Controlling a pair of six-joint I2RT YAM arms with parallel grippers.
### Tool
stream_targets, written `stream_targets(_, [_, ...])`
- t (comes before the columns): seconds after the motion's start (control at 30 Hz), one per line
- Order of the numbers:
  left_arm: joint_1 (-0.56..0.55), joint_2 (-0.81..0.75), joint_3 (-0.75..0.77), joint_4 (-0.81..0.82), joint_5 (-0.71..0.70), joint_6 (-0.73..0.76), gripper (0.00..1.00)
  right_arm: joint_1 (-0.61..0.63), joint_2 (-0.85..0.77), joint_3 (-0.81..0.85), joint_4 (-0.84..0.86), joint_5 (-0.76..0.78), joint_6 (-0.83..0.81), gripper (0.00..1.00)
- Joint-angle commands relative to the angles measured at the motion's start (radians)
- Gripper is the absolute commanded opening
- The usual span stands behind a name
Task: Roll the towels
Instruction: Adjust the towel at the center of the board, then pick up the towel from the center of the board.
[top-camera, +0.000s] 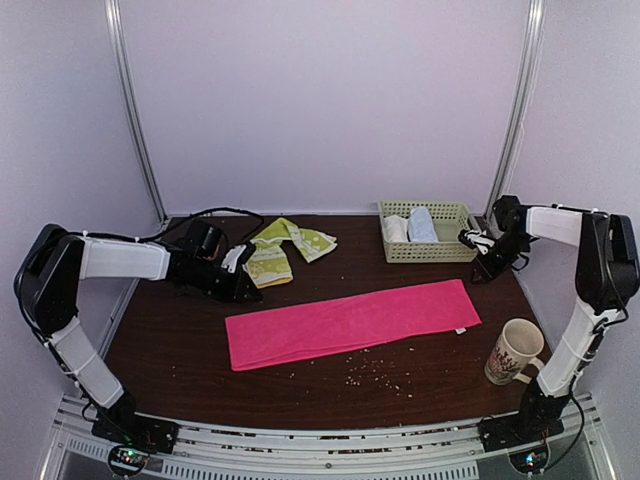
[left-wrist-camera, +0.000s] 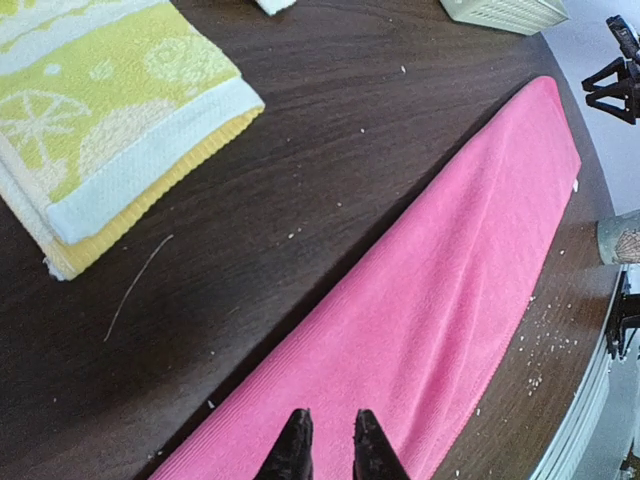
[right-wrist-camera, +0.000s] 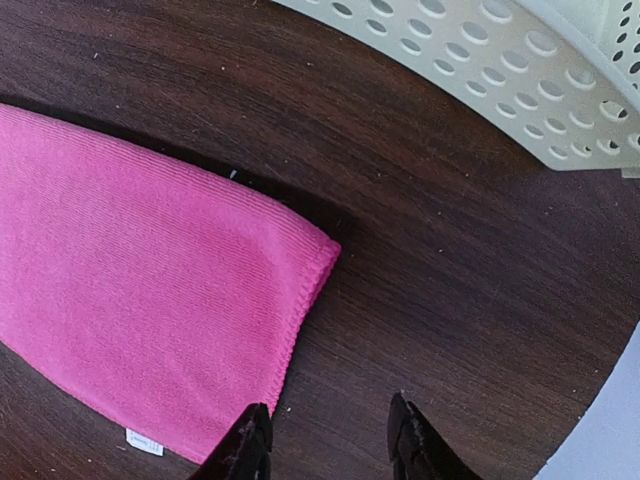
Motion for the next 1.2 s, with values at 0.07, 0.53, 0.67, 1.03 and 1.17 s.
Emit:
stream_targets(0.07, [-0.024, 0.068, -0.011, 0.105, 0.008, -0.003, 0.15, 0.002, 0.044, 0.004, -0.038, -0.051, 0.091, 0.43])
stream_targets(0.53, [-0.054, 0.086, -0.019, 0.078, -0.075, 0.017, 0.15, 0.022, 0.125, -0.003, -0.025, -0.068, 0.128, 0.45])
stream_targets(0.67, [-0.056, 0.084, -0.014, 0.067, -0.087, 0.019, 0.15, 0.037, 0.138, -0.013, -0.007, -0.044, 0.139, 0.43])
stream_targets(1.03, [-0.057, 0.061, -0.031, 0.068, -0.117, 0.005, 0.15, 0.088, 0.164, -0.026, 0.015, -0.026, 0.149, 0.43])
stream_targets(1.17, [-0.057, 0.057, -0.036, 0.067, -0.122, 0.002, 0.15, 0.098, 0.169, -0.032, 0.017, -0.026, 0.152, 0.43])
